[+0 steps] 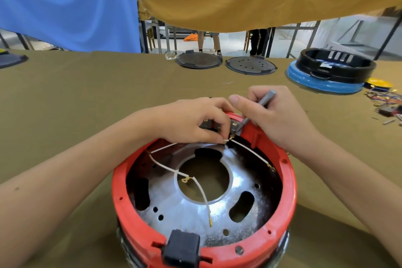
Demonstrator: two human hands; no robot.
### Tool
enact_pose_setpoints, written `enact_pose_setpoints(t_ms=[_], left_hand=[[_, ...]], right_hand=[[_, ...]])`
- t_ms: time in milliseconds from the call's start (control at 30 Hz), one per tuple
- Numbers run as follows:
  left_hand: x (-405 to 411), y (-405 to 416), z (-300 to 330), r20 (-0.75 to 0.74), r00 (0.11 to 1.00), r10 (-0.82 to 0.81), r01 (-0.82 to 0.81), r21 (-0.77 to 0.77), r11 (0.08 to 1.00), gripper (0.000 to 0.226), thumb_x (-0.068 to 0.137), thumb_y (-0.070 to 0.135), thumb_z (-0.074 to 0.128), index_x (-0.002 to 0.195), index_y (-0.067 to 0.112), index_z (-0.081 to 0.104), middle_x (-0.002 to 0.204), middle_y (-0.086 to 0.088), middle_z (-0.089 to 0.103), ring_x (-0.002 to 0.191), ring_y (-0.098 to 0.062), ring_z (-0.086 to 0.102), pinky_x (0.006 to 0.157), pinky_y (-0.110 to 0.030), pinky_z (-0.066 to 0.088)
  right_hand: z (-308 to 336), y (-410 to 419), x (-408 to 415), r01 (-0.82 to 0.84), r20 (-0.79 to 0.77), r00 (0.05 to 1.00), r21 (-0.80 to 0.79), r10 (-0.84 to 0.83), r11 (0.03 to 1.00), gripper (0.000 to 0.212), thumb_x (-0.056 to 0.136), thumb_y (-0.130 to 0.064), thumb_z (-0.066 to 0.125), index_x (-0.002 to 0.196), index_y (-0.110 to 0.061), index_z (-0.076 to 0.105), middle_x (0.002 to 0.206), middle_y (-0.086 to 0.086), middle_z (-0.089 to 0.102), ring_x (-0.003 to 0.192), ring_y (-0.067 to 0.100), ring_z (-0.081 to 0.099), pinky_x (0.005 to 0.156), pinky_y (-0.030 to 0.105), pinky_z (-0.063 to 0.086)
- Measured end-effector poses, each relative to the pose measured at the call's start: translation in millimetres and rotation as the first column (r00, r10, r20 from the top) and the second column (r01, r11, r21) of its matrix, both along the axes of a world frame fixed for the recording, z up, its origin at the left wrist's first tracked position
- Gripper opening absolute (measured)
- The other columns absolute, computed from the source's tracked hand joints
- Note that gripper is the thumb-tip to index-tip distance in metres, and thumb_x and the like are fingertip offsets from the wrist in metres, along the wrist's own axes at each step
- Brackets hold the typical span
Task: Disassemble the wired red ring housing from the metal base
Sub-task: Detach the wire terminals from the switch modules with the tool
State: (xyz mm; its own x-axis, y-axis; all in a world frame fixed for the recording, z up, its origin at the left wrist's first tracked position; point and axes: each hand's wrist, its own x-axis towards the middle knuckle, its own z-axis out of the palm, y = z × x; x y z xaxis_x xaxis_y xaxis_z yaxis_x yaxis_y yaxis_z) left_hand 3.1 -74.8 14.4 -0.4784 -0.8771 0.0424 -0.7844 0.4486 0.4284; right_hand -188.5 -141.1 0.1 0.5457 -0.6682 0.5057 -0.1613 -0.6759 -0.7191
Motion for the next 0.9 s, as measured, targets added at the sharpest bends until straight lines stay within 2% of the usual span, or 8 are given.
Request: enact_pose_setpoints(t_ms=[167,367,433,533,600,700,767,900], left_hand=[[-1,0,2,-0.02,1.0,-0.003,0.003,0.038,0.999,0.013,0.091,0.019,0.069,0.083,0.027,0.065,0.121,0.009,0.05,0.108,-0.017,0.054,0.095,-0.047,0.044],[1,2,1,-0.051,0.998,0.047,-0.047,0.008,0.999,0.009,0.087,0.019,0.073,0.088,0.027,0.07,0.128,0.009,0.053,0.116,-0.01,0.054,0.102,-0.041,0.042],[4,6,3,-0.121,0.989,0.082,-0.086,-0.025,0.996,0.01,0.084,0.016,0.076,0.091,0.023,0.074,0.128,0.01,0.053,0.117,-0.003,0.054,0.106,-0.037,0.04],[7,10,10,-0.21,0.967,0.146,-0.157,-0.039,0.987,0.015,0.079,0.014,0.078,0.088,0.021,0.07,0.128,0.009,0.055,0.118,-0.005,0.056,0.107,-0.039,0.042],[9,11,13,-0.12,0.979,0.166,-0.177,-0.081,0.981,0.019,0.076,0.019,0.08,0.089,0.024,0.066,0.128,0.011,0.054,0.118,0.0,0.053,0.106,-0.037,0.042],[13,13,16,0.044,0.977,0.207,-0.2,-0.137,0.97,0.017,0.075,0.03,0.081,0.08,0.037,0.067,0.131,0.017,0.049,0.114,0.006,0.047,0.103,-0.026,0.037],[15,14,13,0.06,0.977,0.206,-0.197,-0.126,0.972,0.013,0.076,0.031,0.082,0.08,0.038,0.072,0.134,0.017,0.049,0.117,0.005,0.047,0.104,-0.024,0.036],[15,12,5,0.05,0.982,0.183,-0.176,-0.128,0.976,0.006,0.079,0.029,0.08,0.084,0.032,0.079,0.134,0.017,0.052,0.115,0.004,0.051,0.104,-0.031,0.041]], right_hand=[[0,1,1,0.004,0.009,1.0,0.031,-0.004,0.999,0.052,0.093,-0.029,0.068,0.055,-0.015,0.035,0.048,-0.009,0.028,0.044,0.004,0.027,0.044,0.015,0.023],[-1,3,0,-0.026,0.045,0.999,0.06,0.024,0.998,0.051,0.092,-0.031,0.069,0.057,-0.01,0.039,0.047,-0.008,0.031,0.044,0.004,0.028,0.044,0.014,0.024],[-1,4,-4,-0.007,0.041,0.999,-0.012,0.007,1.0,0.051,0.089,-0.036,0.07,0.057,-0.009,0.043,0.045,-0.011,0.035,0.045,0.004,0.032,0.046,0.013,0.025],[6,8,-9,-0.012,0.001,1.0,-0.158,0.012,0.987,0.042,0.083,-0.049,0.071,0.058,-0.022,0.053,0.049,-0.011,0.048,0.048,0.005,0.042,0.047,0.011,0.029],[11,10,-8,-0.049,-0.042,0.998,-0.185,0.042,0.981,0.034,0.079,-0.053,0.072,0.06,-0.029,0.057,0.055,-0.015,0.055,0.05,0.004,0.047,0.048,0.01,0.032],[13,9,-3,-0.068,-0.098,0.994,-0.19,0.05,0.98,0.03,0.077,-0.051,0.074,0.063,-0.028,0.063,0.057,-0.016,0.057,0.053,0.004,0.049,0.05,0.011,0.033],[13,7,-1,-0.085,-0.124,0.99,-0.19,0.062,0.978,0.029,0.077,-0.05,0.075,0.064,-0.026,0.065,0.058,-0.013,0.06,0.054,0.004,0.05,0.051,0.012,0.034],[14,3,1,-0.122,-0.217,0.973,-0.231,0.072,0.965,0.028,0.076,-0.046,0.077,0.069,-0.021,0.071,0.06,-0.009,0.063,0.059,0.005,0.055,0.054,0.011,0.038]])
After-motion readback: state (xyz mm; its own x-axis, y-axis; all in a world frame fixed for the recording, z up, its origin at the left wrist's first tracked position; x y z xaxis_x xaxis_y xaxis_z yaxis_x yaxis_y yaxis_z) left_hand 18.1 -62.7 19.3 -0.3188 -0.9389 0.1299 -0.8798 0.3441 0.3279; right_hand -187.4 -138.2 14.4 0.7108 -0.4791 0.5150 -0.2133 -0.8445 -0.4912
